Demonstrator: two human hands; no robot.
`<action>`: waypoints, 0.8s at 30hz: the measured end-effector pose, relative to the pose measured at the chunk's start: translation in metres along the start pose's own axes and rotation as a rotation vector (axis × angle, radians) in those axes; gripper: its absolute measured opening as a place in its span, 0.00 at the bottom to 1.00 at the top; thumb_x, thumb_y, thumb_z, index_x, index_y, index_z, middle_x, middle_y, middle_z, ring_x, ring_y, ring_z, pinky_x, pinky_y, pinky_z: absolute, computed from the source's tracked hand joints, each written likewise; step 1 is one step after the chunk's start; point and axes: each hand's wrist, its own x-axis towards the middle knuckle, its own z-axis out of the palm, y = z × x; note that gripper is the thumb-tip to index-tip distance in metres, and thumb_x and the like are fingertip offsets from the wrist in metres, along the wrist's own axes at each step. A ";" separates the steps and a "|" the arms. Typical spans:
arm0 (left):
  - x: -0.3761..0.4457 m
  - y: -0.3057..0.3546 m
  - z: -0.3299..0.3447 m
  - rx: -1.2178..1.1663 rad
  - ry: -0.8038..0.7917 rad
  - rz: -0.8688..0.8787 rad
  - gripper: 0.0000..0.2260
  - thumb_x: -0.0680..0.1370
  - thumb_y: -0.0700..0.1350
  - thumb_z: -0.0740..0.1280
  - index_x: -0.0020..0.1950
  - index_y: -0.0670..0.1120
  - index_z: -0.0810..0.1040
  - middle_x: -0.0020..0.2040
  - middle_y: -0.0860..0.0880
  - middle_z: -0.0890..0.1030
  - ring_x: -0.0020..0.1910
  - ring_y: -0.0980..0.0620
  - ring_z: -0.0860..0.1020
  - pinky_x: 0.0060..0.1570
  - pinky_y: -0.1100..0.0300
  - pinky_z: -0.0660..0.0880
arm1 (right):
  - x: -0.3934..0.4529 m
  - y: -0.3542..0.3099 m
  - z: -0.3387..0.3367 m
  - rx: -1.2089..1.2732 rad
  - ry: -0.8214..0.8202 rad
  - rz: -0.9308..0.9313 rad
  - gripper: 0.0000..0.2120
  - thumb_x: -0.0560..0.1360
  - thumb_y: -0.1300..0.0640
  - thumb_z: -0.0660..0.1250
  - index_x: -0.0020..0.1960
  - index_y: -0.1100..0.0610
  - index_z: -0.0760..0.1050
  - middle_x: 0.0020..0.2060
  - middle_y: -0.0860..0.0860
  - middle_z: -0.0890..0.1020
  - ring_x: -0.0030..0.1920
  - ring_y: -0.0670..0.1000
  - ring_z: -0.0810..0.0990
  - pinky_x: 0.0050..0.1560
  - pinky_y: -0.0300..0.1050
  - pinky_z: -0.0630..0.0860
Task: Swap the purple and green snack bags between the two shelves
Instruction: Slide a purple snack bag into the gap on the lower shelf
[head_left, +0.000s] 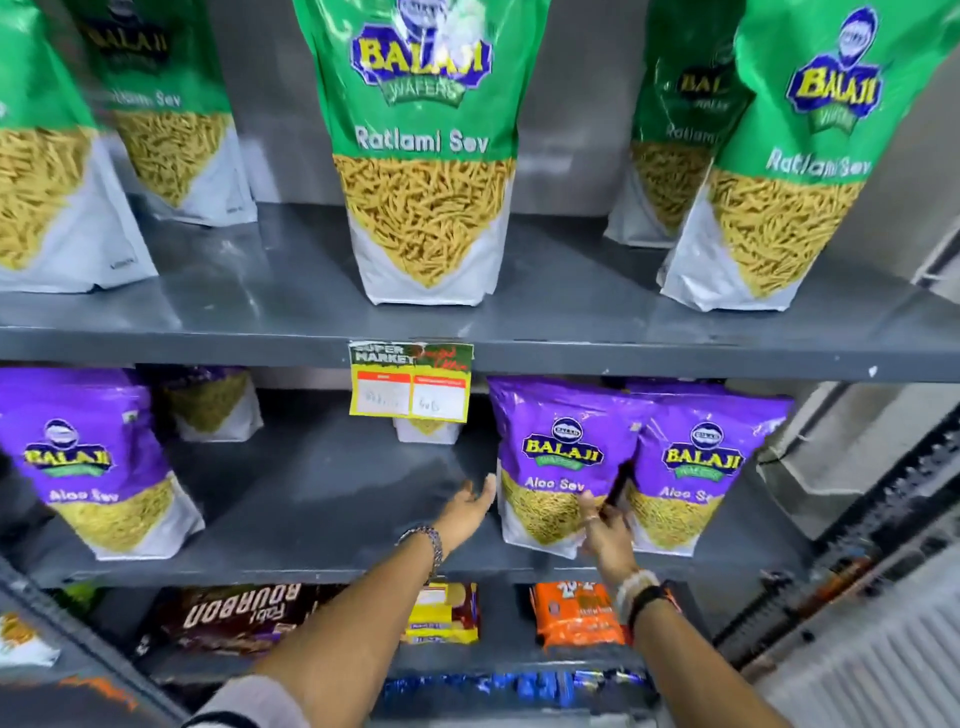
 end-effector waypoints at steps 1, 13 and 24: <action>0.000 0.004 0.004 -0.052 -0.043 0.006 0.28 0.76 0.59 0.56 0.71 0.45 0.61 0.72 0.48 0.65 0.71 0.49 0.64 0.65 0.52 0.66 | 0.003 0.002 0.001 -0.002 -0.023 0.028 0.16 0.75 0.45 0.61 0.48 0.59 0.70 0.28 0.53 0.69 0.21 0.43 0.66 0.20 0.32 0.64; -0.004 -0.041 -0.044 -0.107 0.109 0.157 0.26 0.74 0.59 0.60 0.71 0.57 0.59 0.65 0.51 0.74 0.65 0.50 0.73 0.65 0.44 0.71 | 0.008 0.013 0.069 0.034 -0.228 0.135 0.11 0.76 0.46 0.58 0.49 0.53 0.71 0.44 0.56 0.79 0.44 0.55 0.79 0.51 0.56 0.76; -0.028 -0.051 -0.100 -0.323 0.168 0.124 0.19 0.79 0.52 0.50 0.68 0.50 0.62 0.59 0.49 0.74 0.59 0.49 0.74 0.57 0.59 0.72 | -0.012 -0.005 0.129 0.083 -0.309 0.258 0.16 0.75 0.41 0.56 0.52 0.52 0.73 0.56 0.59 0.80 0.56 0.60 0.79 0.57 0.60 0.78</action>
